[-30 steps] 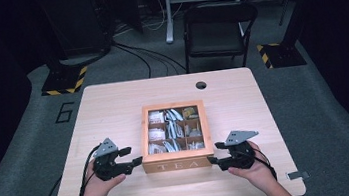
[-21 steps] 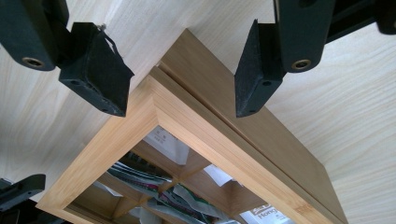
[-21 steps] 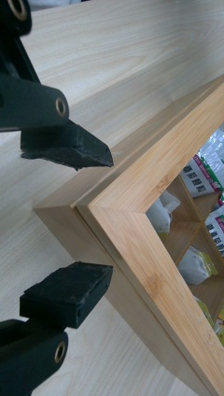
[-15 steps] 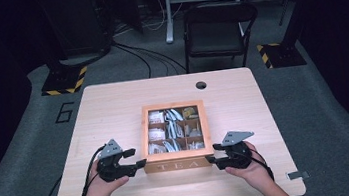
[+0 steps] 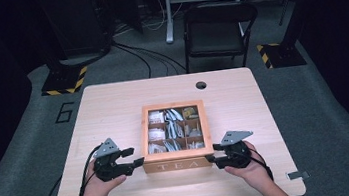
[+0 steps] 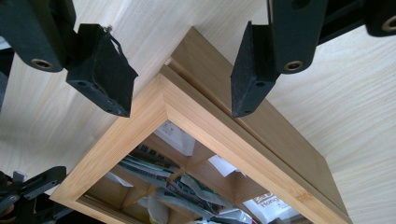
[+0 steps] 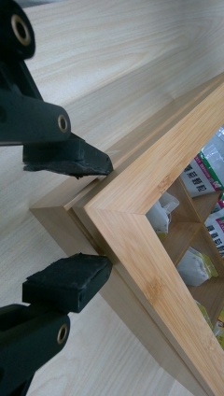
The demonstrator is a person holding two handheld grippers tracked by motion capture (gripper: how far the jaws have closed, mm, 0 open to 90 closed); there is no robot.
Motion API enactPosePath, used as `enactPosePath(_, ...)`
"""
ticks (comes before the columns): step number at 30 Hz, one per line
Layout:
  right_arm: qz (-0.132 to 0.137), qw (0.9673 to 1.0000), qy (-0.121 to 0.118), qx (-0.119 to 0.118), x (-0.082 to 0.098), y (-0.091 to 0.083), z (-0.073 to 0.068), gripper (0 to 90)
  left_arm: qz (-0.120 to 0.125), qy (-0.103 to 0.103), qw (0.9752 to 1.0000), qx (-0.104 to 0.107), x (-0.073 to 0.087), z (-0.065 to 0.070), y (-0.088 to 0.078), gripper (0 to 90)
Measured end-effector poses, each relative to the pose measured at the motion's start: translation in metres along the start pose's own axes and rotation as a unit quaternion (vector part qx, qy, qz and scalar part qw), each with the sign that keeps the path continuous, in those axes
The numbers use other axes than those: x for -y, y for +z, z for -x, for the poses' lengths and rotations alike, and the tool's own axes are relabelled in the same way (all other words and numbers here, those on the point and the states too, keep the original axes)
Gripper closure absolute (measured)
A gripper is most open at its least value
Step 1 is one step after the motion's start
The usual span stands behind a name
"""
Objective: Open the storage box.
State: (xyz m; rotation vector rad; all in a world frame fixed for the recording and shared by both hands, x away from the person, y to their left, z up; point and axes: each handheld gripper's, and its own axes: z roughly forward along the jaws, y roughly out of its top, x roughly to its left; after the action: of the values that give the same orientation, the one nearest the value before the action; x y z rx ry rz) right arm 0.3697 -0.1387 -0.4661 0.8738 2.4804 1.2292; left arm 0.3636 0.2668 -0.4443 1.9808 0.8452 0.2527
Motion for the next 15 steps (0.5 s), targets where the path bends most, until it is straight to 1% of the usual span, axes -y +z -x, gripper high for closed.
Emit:
enactPosePath(2,0.002,1.0000,0.003,0.000,0.000,0.000,0.000,50.0,0.002,0.000,1.0000,-0.002,-0.001,0.000,-0.002,39.4)
enactPosePath(4,0.003,0.9999,0.010,-0.006,-0.001,-0.001,0.001,50.8,0.000,-0.002,1.0000,0.001,-0.002,0.000,-0.004,39.4)
enactPosePath(5,0.004,0.9999,0.014,-0.010,-0.002,-0.001,0.002,51.1,0.000,-0.002,1.0000,0.000,-0.002,0.000,-0.004,39.4)
enactPosePath(6,0.006,0.9996,0.025,-0.015,-0.003,-0.003,0.002,51.6,0.001,0.002,1.0000,-0.002,-0.002,0.000,-0.005,39.7)
enactPosePath(9,0.008,0.9996,0.021,-0.018,-0.005,-0.004,0.003,52.3,0.001,0.002,1.0000,0.000,-0.004,0.000,-0.009,40.3)
enactPosePath(11,0.011,0.9995,0.024,-0.015,-0.007,-0.006,0.003,53.0,0.005,0.005,1.0000,0.002,-0.005,-0.001,-0.013,40.8)
enactPosePath(12,0.017,0.9993,0.028,-0.019,-0.009,-0.009,0.004,53.4,0.007,0.008,0.9999,0.000,-0.006,-0.001,-0.015,41.6)
enactPosePath(13,0.017,0.9993,0.028,-0.019,-0.009,-0.009,0.004,53.4,0.011,0.009,0.9999,-0.004,-0.006,-0.002,-0.017,41.6)
enactPosePath(14,0.025,0.9987,0.039,-0.023,-0.011,-0.011,0.005,54.0,0.018,0.003,0.9998,-0.003,-0.007,-0.006,-0.022,42.0)
enactPosePath(15,0.025,0.9987,0.039,-0.023,-0.011,-0.011,0.005,54.0,0.018,0.003,0.9998,-0.003,-0.007,-0.006,-0.022,42.2)
